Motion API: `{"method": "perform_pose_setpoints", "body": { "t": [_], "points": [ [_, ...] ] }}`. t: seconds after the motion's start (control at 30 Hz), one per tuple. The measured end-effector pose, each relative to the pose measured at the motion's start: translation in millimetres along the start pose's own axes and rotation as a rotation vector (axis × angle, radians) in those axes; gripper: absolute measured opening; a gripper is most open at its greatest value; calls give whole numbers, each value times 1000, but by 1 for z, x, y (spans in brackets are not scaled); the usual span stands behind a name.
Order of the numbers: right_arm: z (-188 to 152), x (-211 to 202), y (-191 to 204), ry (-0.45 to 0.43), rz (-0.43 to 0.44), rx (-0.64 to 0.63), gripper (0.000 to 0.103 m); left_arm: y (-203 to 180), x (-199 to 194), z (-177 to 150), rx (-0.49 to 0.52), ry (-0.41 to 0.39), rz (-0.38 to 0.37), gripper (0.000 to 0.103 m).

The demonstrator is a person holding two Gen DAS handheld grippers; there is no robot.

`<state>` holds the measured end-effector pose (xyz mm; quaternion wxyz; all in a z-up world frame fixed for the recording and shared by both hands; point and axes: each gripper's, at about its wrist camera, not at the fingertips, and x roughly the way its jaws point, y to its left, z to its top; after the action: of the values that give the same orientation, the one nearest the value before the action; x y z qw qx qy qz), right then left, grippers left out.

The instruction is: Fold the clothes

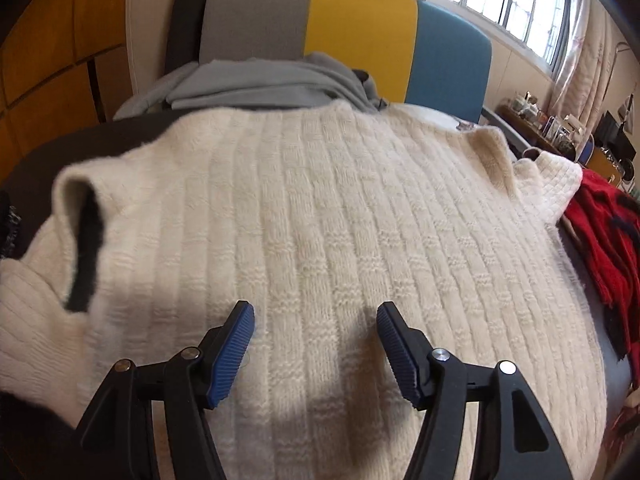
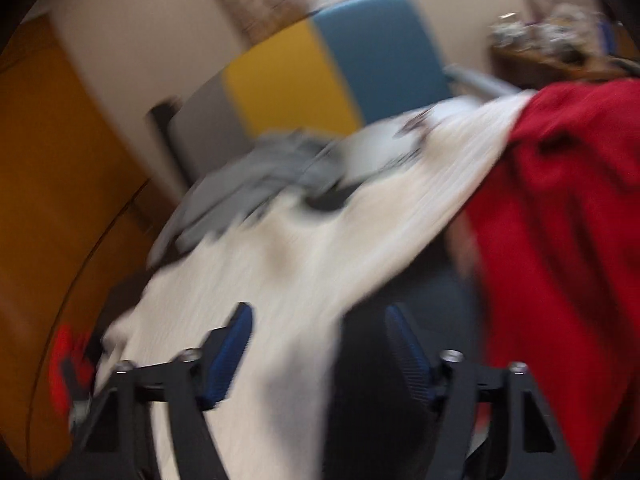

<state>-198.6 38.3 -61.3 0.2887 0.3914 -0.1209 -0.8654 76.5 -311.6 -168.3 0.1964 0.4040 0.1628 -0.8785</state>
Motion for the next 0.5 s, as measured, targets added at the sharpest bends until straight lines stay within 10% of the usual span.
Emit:
{"method": "perform_pose_setpoints", "body": {
  "t": [0.27, 0.5],
  "points": [
    [121, 49, -101, -130, -193, 245, 45, 0, -3, -6, -3, -7, -4, 68],
    [135, 75, -140, -157, -231, 394, 43, 0, -3, -9, -4, -10, -3, 71]
  ]
}}
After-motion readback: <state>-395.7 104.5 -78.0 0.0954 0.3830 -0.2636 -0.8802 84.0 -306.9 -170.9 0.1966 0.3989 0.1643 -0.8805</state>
